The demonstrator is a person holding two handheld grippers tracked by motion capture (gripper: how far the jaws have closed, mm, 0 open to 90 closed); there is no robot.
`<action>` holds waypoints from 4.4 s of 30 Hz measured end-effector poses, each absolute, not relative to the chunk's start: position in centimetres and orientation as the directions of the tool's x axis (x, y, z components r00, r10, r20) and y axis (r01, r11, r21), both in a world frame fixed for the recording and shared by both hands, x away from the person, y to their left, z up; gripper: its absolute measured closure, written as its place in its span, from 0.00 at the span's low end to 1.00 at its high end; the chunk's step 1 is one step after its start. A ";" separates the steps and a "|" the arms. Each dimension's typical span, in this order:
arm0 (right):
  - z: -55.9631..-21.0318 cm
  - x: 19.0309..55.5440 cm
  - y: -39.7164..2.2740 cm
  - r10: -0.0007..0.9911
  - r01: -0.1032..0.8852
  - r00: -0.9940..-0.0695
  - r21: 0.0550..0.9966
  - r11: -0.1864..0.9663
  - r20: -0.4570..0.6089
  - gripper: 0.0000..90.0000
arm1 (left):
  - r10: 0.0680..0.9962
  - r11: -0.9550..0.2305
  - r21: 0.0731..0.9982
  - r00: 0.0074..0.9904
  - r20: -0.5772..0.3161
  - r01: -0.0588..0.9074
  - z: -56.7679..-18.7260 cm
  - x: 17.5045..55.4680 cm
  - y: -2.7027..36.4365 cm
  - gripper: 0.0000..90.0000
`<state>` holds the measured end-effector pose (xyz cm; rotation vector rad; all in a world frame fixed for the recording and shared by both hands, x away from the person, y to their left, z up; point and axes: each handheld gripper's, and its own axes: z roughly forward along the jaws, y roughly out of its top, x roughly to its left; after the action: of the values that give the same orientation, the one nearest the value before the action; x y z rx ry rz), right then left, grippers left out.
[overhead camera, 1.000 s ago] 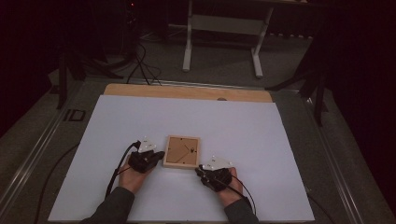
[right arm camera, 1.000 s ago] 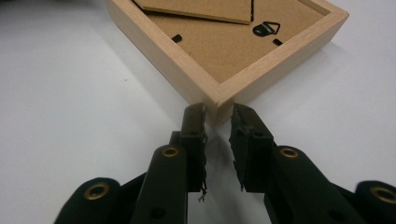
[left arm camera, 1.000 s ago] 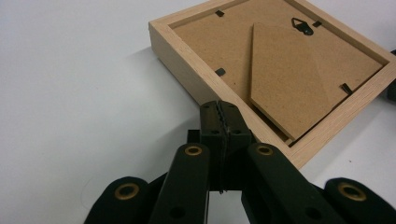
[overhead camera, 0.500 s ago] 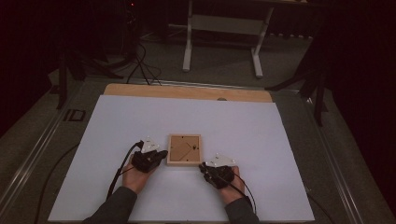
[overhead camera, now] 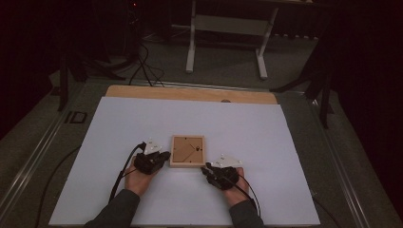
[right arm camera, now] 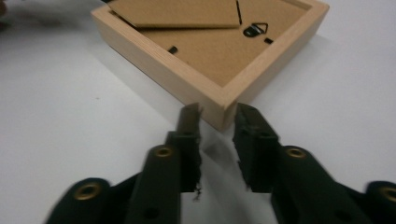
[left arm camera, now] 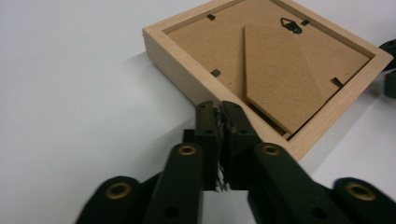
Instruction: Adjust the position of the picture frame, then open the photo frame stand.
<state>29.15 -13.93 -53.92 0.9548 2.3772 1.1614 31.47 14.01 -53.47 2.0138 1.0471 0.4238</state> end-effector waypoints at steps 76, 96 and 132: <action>-52.7 30.4 -13.7 0.662 0.365 -0.750 0.839 0.404 0.007 0.99 | 0.732 -0.427 0.785 0.681 0.008 0.450 -51.3 32.1 9.5 0.57; -52.7 30.4 -13.7 0.661 0.362 -0.751 0.840 0.404 0.005 0.98 | 0.727 -0.428 0.792 0.686 0.017 0.434 -50.8 32.0 9.5 0.56; -52.8 30.3 -13.6 0.659 0.357 -0.752 0.843 0.403 0.004 0.97 | 0.744 -0.448 0.720 0.668 -0.029 0.530 -50.7 29.4 12.6 1.00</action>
<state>30.28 -13.64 -52.75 0.8811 2.3345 1.2811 29.41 12.57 -50.75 2.1579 0.9784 0.3786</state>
